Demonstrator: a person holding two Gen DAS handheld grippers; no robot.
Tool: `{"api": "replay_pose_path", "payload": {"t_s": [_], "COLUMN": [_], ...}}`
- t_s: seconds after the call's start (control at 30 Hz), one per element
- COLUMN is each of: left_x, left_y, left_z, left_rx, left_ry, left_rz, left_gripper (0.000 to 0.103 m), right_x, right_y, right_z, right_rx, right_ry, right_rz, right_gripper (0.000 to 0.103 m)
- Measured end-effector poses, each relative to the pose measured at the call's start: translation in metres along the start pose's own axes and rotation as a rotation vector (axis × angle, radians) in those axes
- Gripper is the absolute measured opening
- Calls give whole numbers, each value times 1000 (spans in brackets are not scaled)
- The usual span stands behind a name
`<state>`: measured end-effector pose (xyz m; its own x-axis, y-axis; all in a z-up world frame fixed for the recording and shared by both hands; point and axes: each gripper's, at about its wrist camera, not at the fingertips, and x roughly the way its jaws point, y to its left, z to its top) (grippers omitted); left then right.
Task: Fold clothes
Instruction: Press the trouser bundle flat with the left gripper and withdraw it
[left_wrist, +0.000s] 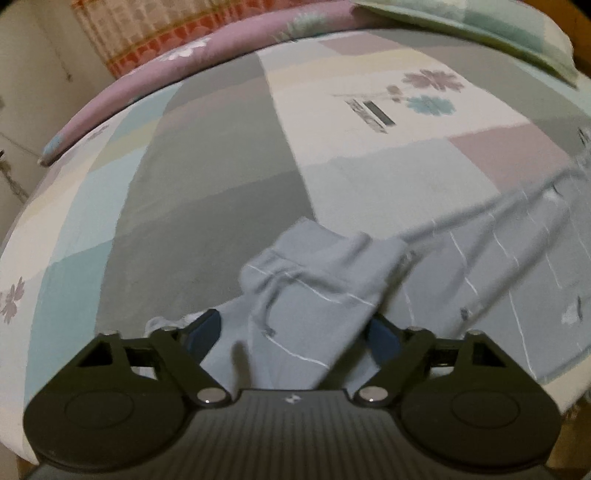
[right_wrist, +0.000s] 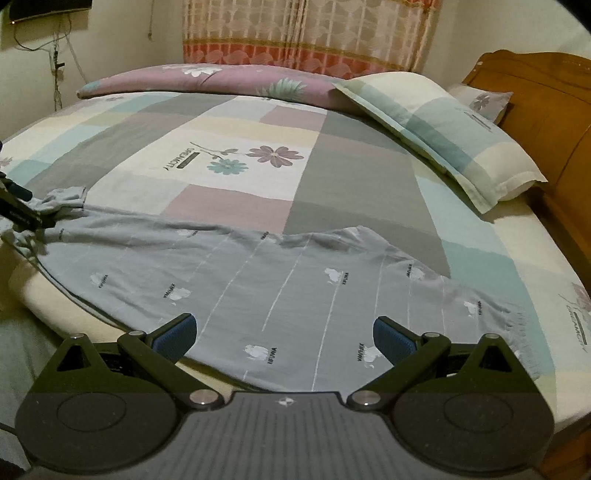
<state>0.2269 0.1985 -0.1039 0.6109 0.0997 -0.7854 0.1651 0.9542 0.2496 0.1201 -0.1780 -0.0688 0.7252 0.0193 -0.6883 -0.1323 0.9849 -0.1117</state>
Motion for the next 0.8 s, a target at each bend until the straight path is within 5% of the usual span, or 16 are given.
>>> {"api": "replay_pose_path", "payload": {"t_s": [0.4,0.53,0.8], "left_x": [-13,-9,-16], "left_y": [64,84,58], "left_z": [-37,-56,-58], "left_rx": [-255,-373,-207], "left_ry": [-1,25,-5], "left_rz": [26,-26,-8], "left_gripper": [76,78,77], "right_x": [12,16,22], "right_y": [18,23,32], "right_z": [1,4,10], "right_rx": [-49,-61,-81], "right_ry": [27,30,38], "right_rz": [37,50,63], "right_gripper": [103,103,103]}}
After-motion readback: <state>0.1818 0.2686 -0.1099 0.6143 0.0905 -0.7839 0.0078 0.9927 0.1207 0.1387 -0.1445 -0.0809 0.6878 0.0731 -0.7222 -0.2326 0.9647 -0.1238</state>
